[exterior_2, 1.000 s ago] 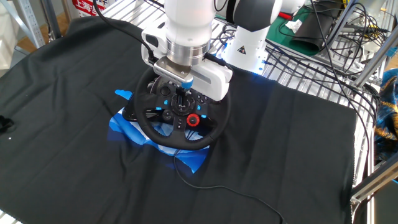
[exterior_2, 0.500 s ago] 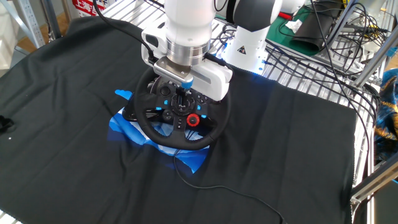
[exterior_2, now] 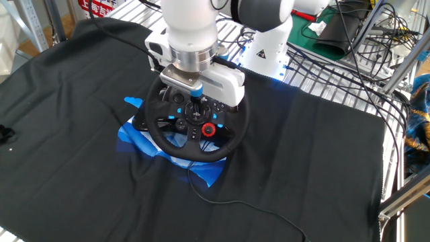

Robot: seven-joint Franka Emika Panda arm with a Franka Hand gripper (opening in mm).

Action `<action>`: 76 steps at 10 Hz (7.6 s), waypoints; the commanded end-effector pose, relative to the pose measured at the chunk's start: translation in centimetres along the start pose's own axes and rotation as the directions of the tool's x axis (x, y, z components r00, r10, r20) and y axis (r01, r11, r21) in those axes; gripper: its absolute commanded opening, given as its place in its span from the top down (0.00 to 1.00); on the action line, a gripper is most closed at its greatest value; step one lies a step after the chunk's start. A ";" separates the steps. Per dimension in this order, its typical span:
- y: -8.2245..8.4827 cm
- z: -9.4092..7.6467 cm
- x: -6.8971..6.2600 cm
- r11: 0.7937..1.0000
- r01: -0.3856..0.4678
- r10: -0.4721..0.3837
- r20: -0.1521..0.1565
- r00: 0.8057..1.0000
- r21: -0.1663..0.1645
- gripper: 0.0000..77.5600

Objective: Rotate the steering wheel 90 degrees clockwise

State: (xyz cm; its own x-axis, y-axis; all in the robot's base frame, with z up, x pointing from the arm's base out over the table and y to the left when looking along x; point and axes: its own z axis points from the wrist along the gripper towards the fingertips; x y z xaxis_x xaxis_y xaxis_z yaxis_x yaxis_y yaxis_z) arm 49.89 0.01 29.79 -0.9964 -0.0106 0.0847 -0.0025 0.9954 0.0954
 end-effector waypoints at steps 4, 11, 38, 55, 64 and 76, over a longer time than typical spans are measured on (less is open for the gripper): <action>0.0 -0.5 0.0 0.990 -0.009 0.011 -0.011 1.000 0.141 1.00; -0.8 -1.8 -0.5 0.993 0.005 -0.005 -0.006 1.000 0.114 1.00; -5.3 -3.4 -0.8 0.983 -0.027 0.046 -0.101 0.994 0.181 1.00; -11.7 -0.1 1.8 0.976 0.064 -0.052 -0.064 0.997 0.206 0.00; -11.7 -0.1 1.8 0.976 0.064 -0.052 -0.064 0.997 0.206 0.00; -14.4 1.7 4.1 0.979 0.037 -0.026 -0.057 0.998 0.201 0.00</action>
State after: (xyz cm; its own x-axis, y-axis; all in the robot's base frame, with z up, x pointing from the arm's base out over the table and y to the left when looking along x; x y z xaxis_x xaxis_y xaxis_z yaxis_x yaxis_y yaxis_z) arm 45.82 -14.22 27.01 -0.9885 -0.0503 0.1427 -0.0651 0.9928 -0.1009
